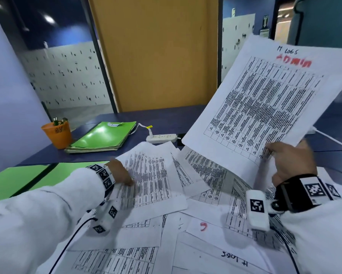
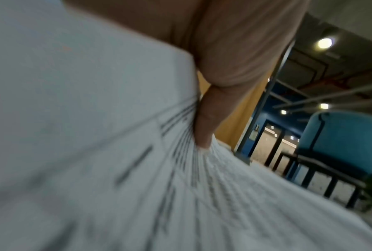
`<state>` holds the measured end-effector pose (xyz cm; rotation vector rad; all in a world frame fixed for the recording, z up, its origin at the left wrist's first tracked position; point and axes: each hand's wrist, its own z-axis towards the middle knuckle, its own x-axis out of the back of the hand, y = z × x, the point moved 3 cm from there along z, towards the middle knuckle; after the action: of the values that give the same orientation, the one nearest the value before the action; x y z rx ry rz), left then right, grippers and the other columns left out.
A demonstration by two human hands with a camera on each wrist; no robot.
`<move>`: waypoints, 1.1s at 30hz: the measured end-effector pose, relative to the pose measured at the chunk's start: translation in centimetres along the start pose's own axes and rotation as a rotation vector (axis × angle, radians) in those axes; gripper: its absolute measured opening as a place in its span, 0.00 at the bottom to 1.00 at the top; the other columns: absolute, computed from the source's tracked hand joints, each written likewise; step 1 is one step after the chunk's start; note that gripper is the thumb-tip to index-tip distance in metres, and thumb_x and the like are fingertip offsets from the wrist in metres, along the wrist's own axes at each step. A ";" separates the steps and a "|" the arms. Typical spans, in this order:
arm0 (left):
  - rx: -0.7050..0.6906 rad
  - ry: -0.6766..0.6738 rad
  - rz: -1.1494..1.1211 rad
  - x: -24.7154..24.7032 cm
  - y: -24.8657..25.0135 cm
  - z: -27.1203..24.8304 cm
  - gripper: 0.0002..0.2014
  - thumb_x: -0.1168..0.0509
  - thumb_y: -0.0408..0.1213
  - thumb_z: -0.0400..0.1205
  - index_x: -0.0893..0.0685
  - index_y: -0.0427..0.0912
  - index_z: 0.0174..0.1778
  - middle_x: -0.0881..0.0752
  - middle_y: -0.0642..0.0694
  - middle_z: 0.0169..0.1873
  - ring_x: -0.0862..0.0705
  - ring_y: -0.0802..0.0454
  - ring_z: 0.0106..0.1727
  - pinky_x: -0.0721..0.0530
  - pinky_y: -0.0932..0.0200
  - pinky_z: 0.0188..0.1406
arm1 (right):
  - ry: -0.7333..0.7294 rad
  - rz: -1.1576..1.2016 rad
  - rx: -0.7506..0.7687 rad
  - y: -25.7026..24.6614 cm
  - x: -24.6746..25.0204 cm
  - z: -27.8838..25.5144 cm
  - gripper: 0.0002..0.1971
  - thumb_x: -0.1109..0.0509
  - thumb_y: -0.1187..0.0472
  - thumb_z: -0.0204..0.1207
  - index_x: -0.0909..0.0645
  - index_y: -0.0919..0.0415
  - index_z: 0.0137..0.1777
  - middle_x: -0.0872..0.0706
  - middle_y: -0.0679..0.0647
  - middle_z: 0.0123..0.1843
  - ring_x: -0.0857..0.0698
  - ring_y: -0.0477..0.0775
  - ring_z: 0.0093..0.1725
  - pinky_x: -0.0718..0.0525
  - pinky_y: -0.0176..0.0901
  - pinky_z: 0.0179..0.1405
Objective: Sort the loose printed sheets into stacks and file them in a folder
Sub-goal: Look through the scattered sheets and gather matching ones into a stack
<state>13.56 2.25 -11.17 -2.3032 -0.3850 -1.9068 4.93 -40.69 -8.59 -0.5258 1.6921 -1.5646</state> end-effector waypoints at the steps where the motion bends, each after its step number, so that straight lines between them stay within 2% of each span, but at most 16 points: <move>1: 0.017 0.027 -0.111 0.6 -0.6 0.2 0.32 0.18 0.49 0.71 0.15 0.31 0.64 0.11 0.42 0.52 0.12 0.50 0.45 0.15 0.59 0.40 | -0.002 0.005 0.000 -0.1 0.0 -0.1 0.10 0.29 0.67 0.74 0.20 0.52 0.51 0.15 0.52 0.40 0.22 0.52 0.29 0.27 0.34 0.22; 3: 0.023 0.132 -0.348 2.6 -2.2 0.4 0.31 0.18 0.49 0.68 0.14 0.32 0.60 0.12 0.42 0.50 0.15 0.47 0.46 0.17 0.55 0.46 | -0.010 0.015 0.002 -0.2 0.0 -0.3 0.10 0.29 0.67 0.74 0.20 0.52 0.50 0.16 0.51 0.38 0.23 0.51 0.28 0.29 0.28 0.15; 5: 0.006 0.235 -0.536 5.3 -4.1 0.1 0.23 0.20 0.45 0.76 0.15 0.39 0.63 0.14 0.41 0.55 0.16 0.42 0.54 0.18 0.50 0.58 | -0.009 0.008 -0.004 -0.3 0.0 -0.5 0.10 0.29 0.67 0.75 0.19 0.54 0.54 0.15 0.51 0.39 0.22 0.52 0.29 0.28 0.29 0.15; 7: -0.003 0.324 -0.763 7.9 -6.4 0.6 0.29 0.19 0.45 0.72 0.15 0.41 0.68 0.11 0.38 0.59 0.13 0.36 0.59 0.16 0.39 0.68 | -0.012 -0.014 -0.008 -0.3 -0.1 -0.6 0.11 0.30 0.67 0.75 0.19 0.56 0.56 0.16 0.51 0.38 0.22 0.53 0.29 0.29 0.29 0.14; 9: -0.024 0.374 -0.877 9.6 -8.7 1.0 0.34 0.17 0.51 0.64 0.14 0.43 0.65 0.09 0.37 0.58 0.10 0.33 0.58 0.14 0.31 0.67 | -0.028 -0.016 -0.013 -0.3 -0.4 -0.7 0.11 0.30 0.67 0.75 0.18 0.56 0.57 0.17 0.50 0.37 0.23 0.53 0.28 0.29 0.30 0.16; 11: -0.039 0.332 -0.956 10.3 -10.3 1.3 0.27 0.16 0.47 0.71 0.13 0.41 0.63 0.08 0.37 0.54 0.10 0.32 0.55 0.13 0.32 0.63 | -0.041 -0.009 -0.013 -0.3 -0.6 -1.0 0.11 0.30 0.67 0.75 0.18 0.55 0.56 0.17 0.49 0.36 0.23 0.53 0.29 0.28 0.35 0.22; 13: 0.003 0.271 -1.029 9.9 -10.7 0.9 0.24 0.17 0.44 0.75 0.13 0.41 0.64 0.09 0.35 0.54 0.10 0.29 0.54 0.13 0.33 0.60 | -0.062 -0.002 -0.010 -0.3 -0.7 -1.3 0.10 0.30 0.68 0.75 0.19 0.53 0.52 0.18 0.49 0.35 0.24 0.52 0.29 0.28 0.34 0.20; 15: 0.055 0.212 -0.965 8.2 -11.2 1.7 0.30 0.15 0.47 0.71 0.14 0.40 0.66 0.10 0.33 0.57 0.10 0.27 0.58 0.13 0.29 0.60 | -0.079 0.002 -0.009 -0.3 -0.9 -1.7 0.10 0.30 0.69 0.75 0.19 0.51 0.46 0.18 0.50 0.36 0.24 0.52 0.29 0.27 0.36 0.24; 17: 0.067 0.085 -0.772 5.7 -11.7 4.1 0.37 0.13 0.57 0.62 0.10 0.39 0.63 0.08 0.34 0.55 0.09 0.28 0.57 0.13 0.28 0.62 | -0.094 0.002 0.001 -0.4 -0.9 -2.0 0.11 0.30 0.69 0.76 0.18 0.53 0.52 0.17 0.51 0.38 0.23 0.52 0.31 0.27 0.39 0.28; 19: 0.057 -0.046 -0.502 3.9 -8.9 0.4 0.34 0.14 0.64 0.58 0.06 0.44 0.52 0.06 0.41 0.48 0.08 0.37 0.51 0.09 0.42 0.58 | -0.116 -0.008 0.009 -0.6 -1.1 -2.3 0.12 0.31 0.71 0.77 0.19 0.57 0.57 0.18 0.50 0.37 0.23 0.51 0.32 0.24 0.36 0.23; 20: 0.047 -0.082 -0.351 3.0 -8.4 -0.5 0.28 0.16 0.64 0.63 0.07 0.46 0.48 0.07 0.45 0.45 0.09 0.44 0.46 0.10 0.54 0.49 | -0.132 -0.015 0.015 -0.5 -1.3 -2.4 0.12 0.32 0.72 0.77 0.20 0.58 0.57 0.19 0.50 0.37 0.23 0.50 0.32 0.23 0.33 0.20; 21: 0.027 -0.099 -0.243 1.9 -7.7 -1.6 0.22 0.17 0.61 0.67 0.08 0.47 0.44 0.09 0.48 0.42 0.11 0.49 0.43 0.14 0.59 0.41 | -0.144 -0.022 0.021 -0.5 -1.6 -2.5 0.12 0.32 0.73 0.77 0.20 0.59 0.56 0.19 0.50 0.36 0.22 0.51 0.33 0.23 0.32 0.21; 22: 0.009 -0.118 -0.199 0.8 -7.1 -2.2 0.20 0.17 0.58 0.69 0.08 0.46 0.43 0.09 0.48 0.40 0.12 0.50 0.42 0.15 0.60 0.39 | -0.147 -0.029 0.031 -0.2 -1.8 -2.3 0.13 0.32 0.75 0.75 0.19 0.60 0.55 0.18 0.51 0.36 0.21 0.53 0.35 0.22 0.35 0.25; 26: 0.005 -0.071 -0.102 -1.2 -6.9 -1.9 0.26 0.15 0.57 0.63 0.07 0.41 0.49 0.07 0.42 0.46 0.09 0.47 0.48 0.10 0.53 0.54 | -0.178 -0.063 0.037 1.3 -2.8 -1.8 0.15 0.30 0.75 0.71 0.16 0.60 0.55 0.12 0.52 0.41 0.15 0.56 0.42 0.18 0.45 0.43; 30: 0.005 -0.053 -0.020 -1.0 -6.7 -1.6 0.25 0.18 0.60 0.68 0.09 0.40 0.43 0.09 0.45 0.41 0.12 0.51 0.42 0.12 0.57 0.44 | -0.207 -0.065 0.052 1.8 -3.3 -1.6 0.18 0.29 0.75 0.70 0.16 0.61 0.60 0.09 0.56 0.49 0.11 0.58 0.48 0.14 0.52 0.54; 33: 0.021 -0.029 0.001 -0.8 -6.5 -1.8 0.23 0.19 0.59 0.71 0.18 0.43 0.33 0.17 0.49 0.34 0.19 0.55 0.35 0.23 0.63 0.29 | -0.220 -0.064 0.062 2.0 -3.4 -1.6 0.19 0.29 0.75 0.71 0.16 0.61 0.60 0.09 0.56 0.51 0.11 0.57 0.50 0.14 0.53 0.56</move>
<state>10.00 7.91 -11.98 -2.3194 -0.4056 -1.8619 6.26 -36.81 -9.71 -0.6989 1.4700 -1.5381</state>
